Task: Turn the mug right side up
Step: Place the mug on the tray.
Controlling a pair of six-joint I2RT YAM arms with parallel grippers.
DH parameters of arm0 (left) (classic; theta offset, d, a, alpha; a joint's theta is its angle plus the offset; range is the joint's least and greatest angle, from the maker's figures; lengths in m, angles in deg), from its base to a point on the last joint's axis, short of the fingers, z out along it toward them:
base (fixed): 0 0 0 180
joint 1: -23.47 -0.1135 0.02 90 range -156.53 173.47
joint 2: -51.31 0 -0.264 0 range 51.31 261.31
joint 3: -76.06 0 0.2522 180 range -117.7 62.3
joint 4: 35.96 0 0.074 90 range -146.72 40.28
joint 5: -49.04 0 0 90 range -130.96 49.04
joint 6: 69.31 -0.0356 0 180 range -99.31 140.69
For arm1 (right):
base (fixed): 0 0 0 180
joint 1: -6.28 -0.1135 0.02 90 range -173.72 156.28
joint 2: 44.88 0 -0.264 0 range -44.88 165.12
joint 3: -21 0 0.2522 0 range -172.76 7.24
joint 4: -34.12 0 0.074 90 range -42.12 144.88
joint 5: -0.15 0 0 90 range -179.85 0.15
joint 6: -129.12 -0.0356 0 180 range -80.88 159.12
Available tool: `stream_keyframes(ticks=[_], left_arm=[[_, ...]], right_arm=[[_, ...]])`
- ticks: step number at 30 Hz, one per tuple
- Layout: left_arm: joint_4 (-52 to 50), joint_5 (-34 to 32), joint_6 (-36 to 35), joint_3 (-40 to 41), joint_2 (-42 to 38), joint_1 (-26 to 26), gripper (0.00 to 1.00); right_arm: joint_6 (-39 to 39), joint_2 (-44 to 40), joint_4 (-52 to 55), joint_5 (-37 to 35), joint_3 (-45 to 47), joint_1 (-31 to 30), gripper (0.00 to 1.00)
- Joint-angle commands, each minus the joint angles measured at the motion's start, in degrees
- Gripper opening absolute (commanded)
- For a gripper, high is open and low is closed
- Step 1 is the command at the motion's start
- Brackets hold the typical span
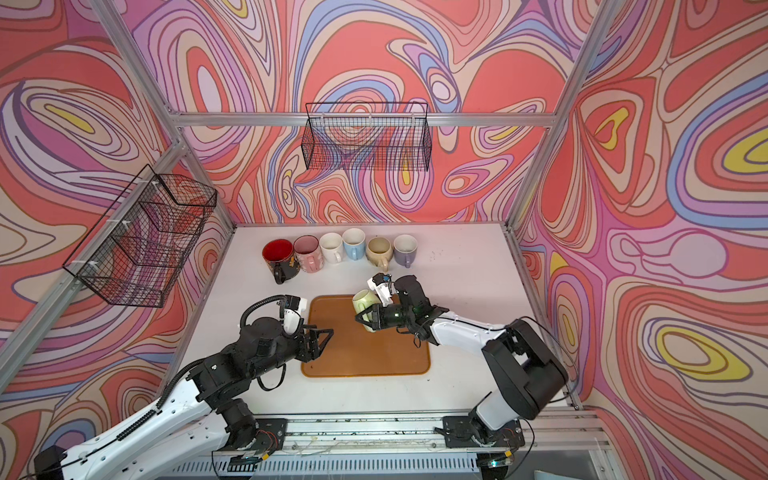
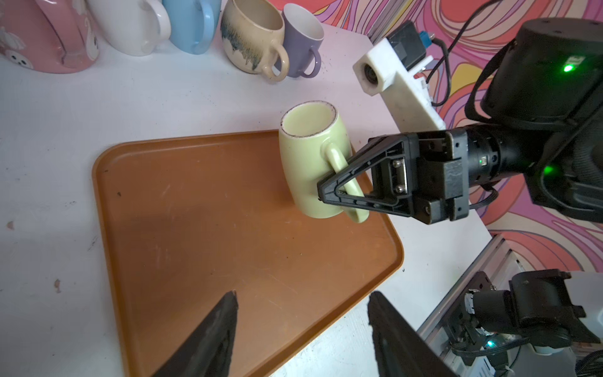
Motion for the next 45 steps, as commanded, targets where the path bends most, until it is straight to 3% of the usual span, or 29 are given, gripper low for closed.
stream_keyframes(ticks=[1,8,16,22,28,32,35,39,45], left_arm=[[-4.1,-2.2,-0.6,-0.4,-1.5,-0.4,0.67],[-4.8,-2.7,0.3,1.0,-3.6,-0.3,0.67],[-5.8,-2.8,0.8,1.6,-4.0,-0.4,0.67],[-6.1,-3.6,0.7,1.7,-3.9,-0.3,0.7],[-6.8,-4.7,-0.2,0.6,-2.9,-0.4,0.71],[-8.7,-5.8,-1.2,-1.4,-0.5,-0.4,0.71],[-10.2,-6.8,-1.8,-3.0,1.6,-0.3,0.71],[-10.7,-8.1,-2.2,-4.3,3.5,-0.4,0.71],[-9.6,-8.3,-2.8,-4.9,5.9,-0.4,0.71]], right_arm=[[-4.2,2.2,-31.4,3.9,3.0,-0.8,0.0],[-13.2,18.2,-63.3,5.0,7.0,-0.8,0.0],[-9.6,22.3,-63.4,3.8,9.8,-1.2,0.0],[-8.4,21.1,-63.3,2.0,14.1,-1.2,0.28],[-6.9,17.3,-60.5,0.8,17.6,-1.2,0.4],[-5.4,13.0,-51.6,-0.6,17.9,-1.1,0.43],[-1.4,6.2,-35.8,-4.2,17.0,-1.3,0.43],[5.3,-3.6,-11.2,-14.3,14.4,-1.8,0.43],[7.1,-9.9,5.7,-19.2,10.6,-2.0,0.43]])
